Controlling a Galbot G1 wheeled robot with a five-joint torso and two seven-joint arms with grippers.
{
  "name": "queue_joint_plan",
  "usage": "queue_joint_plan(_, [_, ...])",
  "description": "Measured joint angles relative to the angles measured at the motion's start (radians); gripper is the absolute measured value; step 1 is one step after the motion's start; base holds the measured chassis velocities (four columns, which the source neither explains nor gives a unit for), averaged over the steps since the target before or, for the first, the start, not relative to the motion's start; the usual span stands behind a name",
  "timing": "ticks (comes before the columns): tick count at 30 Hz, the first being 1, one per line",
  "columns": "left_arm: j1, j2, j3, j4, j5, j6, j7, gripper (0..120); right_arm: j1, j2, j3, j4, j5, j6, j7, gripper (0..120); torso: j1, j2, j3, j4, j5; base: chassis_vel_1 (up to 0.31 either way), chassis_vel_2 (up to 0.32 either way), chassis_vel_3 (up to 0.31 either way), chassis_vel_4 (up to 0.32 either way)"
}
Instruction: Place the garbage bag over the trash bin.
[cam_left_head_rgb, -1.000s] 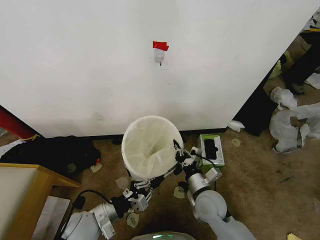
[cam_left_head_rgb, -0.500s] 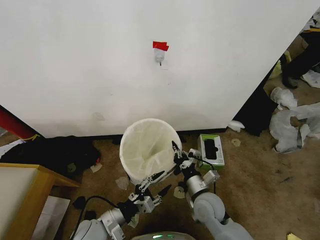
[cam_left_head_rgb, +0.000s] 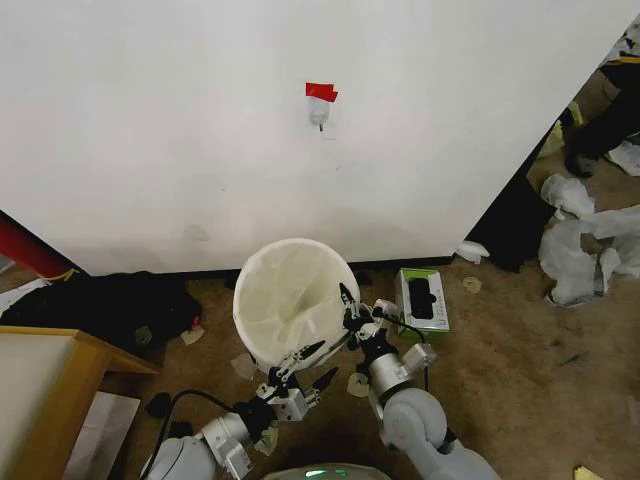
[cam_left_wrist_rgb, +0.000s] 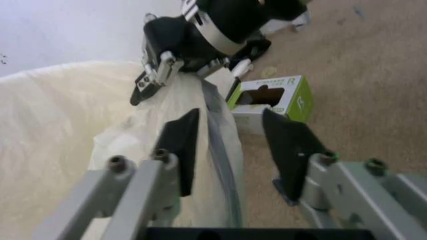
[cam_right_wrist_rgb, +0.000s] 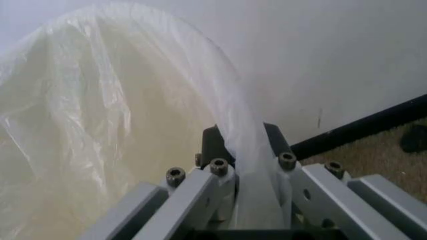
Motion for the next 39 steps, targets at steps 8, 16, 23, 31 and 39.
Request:
queue_joint_plan(8, [0.005, -0.002, -0.003, -0.013, 0.006, 0.000, 0.018, 6, -0.004, 0.001, -0.001, 0.003, -0.006, 0.000, 0.000, 1, 0.000, 0.000, 0.000, 0.0000, 0.0000, 0.000, 0.000, 0.000, 0.000])
queue_joint_plan(16, [0.012, -0.008, -0.009, -0.016, 0.006, -0.029, 0.064, 0, -0.003, 0.006, -0.006, 0.006, -0.007, -0.001, 0.000, 1, 0.000, 0.000, 0.000, 0.0000, 0.0000, 0.000, 0.000, 0.000, 0.000])
queue_joint_plan(23, [-0.002, -0.034, -0.021, 0.032, 0.066, -0.088, 0.119, 0, -0.016, 0.009, -0.014, 0.028, 0.054, -0.013, 0.012, 1, 0.000, 0.000, 0.000, 0.0001, 0.0000, 0.000, 0.000, 0.000, 0.000])
queue_joint_plan(31, [-0.030, -0.056, -0.068, 0.112, 0.179, -0.056, 0.004, 0, -0.043, -0.021, -0.003, 0.062, 0.087, -0.025, 0.019, 1, 0.000, 0.000, 0.000, 0.0001, -0.0001, 0.000, 0.000, 0.000, 0.000])
queue_joint_plan(39, [-0.024, -0.049, -0.073, 0.114, 0.178, -0.015, -0.041, 0, -0.044, -0.043, 0.020, 0.055, 0.095, -0.024, 0.013, 1, 0.000, 0.000, 0.000, -0.0001, 0.0001, 0.000, 0.000, 0.000, 0.000])
